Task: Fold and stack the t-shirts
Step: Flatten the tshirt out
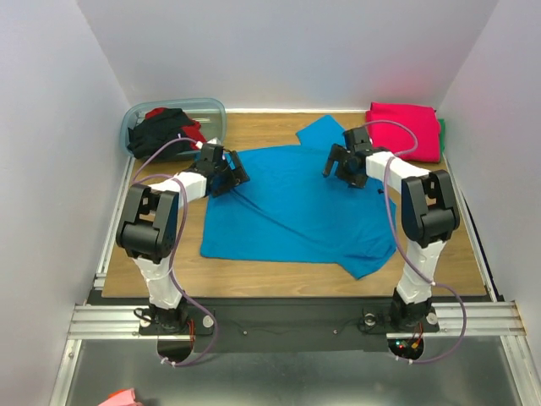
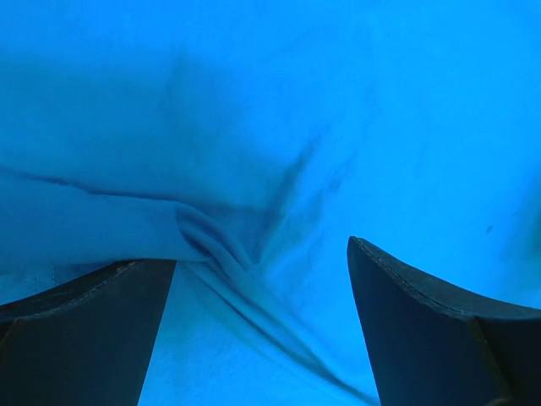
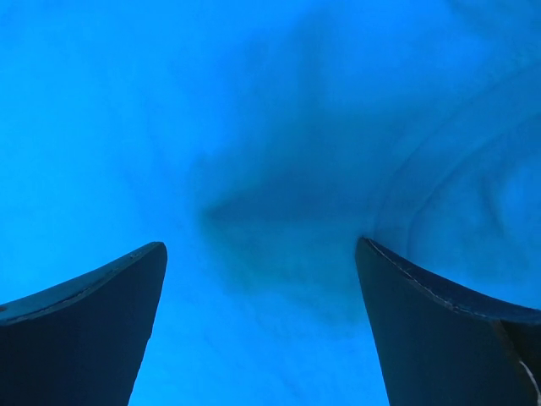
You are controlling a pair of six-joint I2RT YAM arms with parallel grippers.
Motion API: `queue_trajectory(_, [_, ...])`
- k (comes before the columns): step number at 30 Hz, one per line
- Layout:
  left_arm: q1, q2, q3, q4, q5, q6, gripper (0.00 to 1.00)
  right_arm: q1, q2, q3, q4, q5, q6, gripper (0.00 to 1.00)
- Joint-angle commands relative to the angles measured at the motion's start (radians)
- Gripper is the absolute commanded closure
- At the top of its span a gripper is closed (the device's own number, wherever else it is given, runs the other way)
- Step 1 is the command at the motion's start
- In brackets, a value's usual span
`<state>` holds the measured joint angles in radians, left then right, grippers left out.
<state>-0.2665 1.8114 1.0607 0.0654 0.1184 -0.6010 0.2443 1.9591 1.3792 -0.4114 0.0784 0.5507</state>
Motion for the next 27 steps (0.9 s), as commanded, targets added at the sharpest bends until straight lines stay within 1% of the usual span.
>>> queue_trajectory(1, [0.004,0.063,0.042,-0.055,0.027,0.056,0.05,-0.057,0.060,0.001,-0.023,0.052,0.020,0.00])
queue_trajectory(3, [0.004,0.075,0.064,-0.064,0.007,0.067,0.05,-0.069,0.070,0.000,-0.021,0.043,0.003,0.00])
queue_trajectory(5, [0.004,0.078,0.103,-0.113,-0.019,0.076,0.05,-0.069,0.063,0.003,-0.021,0.037,-0.023,0.00])
queue_trajectory(7, [0.004,0.062,0.119,-0.130,-0.028,0.079,0.05,-0.071,0.051,0.007,-0.021,0.040,-0.046,0.00])
queue_trajectory(11, [0.003,-0.044,0.082,-0.160,-0.048,0.066,0.05,-0.073,-0.028,0.023,-0.023,0.005,-0.092,0.00])
queue_trajectory(12, [-0.003,-0.110,0.071,-0.171,-0.055,0.060,0.05,-0.069,-0.070,0.021,-0.023,-0.009,-0.116,0.00])
queue_trajectory(14, [-0.011,-0.188,0.032,-0.211,-0.098,0.047,0.05,-0.069,-0.133,0.008,-0.023,-0.040,-0.121,0.00])
queue_trajectory(15, [-0.025,-0.278,-0.006,-0.223,-0.111,0.029,0.05,-0.069,-0.207,-0.026,-0.023,-0.051,-0.121,0.00])
queue_trajectory(16, [-0.031,-0.326,-0.007,-0.236,-0.123,0.017,0.05,-0.069,-0.242,-0.049,-0.023,-0.048,-0.115,0.00])
queue_trajectory(17, [-0.034,-0.374,-0.060,-0.257,-0.164,0.003,0.04,-0.069,-0.279,-0.075,-0.023,-0.042,-0.107,0.00])
queue_trajectory(18, [-0.034,-0.470,-0.089,-0.269,-0.177,-0.009,0.04,-0.069,-0.325,-0.110,-0.023,-0.036,-0.098,0.00])
queue_trajectory(19, [-0.034,-0.516,-0.141,-0.317,-0.216,-0.052,0.04,-0.069,-0.404,-0.180,-0.024,-0.013,-0.069,0.00])
queue_trajectory(20, [-0.034,-0.596,-0.168,-0.349,-0.247,-0.080,0.04,-0.071,-0.454,-0.228,-0.024,-0.003,-0.051,0.00])
queue_trajectory(21, [-0.034,-0.631,-0.194,-0.381,-0.270,-0.103,0.02,-0.073,-0.498,-0.271,-0.026,0.009,-0.010,0.00])
queue_trajectory(22, [-0.034,-0.664,-0.244,-0.447,-0.308,-0.156,0.02,-0.073,-0.596,-0.369,-0.026,0.042,0.023,0.00])
queue_trajectory(23, [-0.033,-0.720,-0.275,-0.475,-0.324,-0.184,0.02,-0.074,-0.649,-0.417,-0.026,0.066,0.059,0.00])
queue_trajectory(24, [-0.031,-0.747,-0.304,-0.496,-0.329,-0.215,0.02,-0.079,-0.698,-0.460,-0.027,0.092,0.098,0.00])
queue_trajectory(25, [-0.031,-0.767,-0.368,-0.521,-0.330,-0.256,0.02,-0.080,-0.804,-0.547,-0.030,0.134,0.164,0.00])
queue_trajectory(27, [-0.028,-0.817,-0.430,-0.532,-0.332,-0.302,0.02,-0.083,-0.911,-0.623,-0.038,0.159,0.231,0.00])
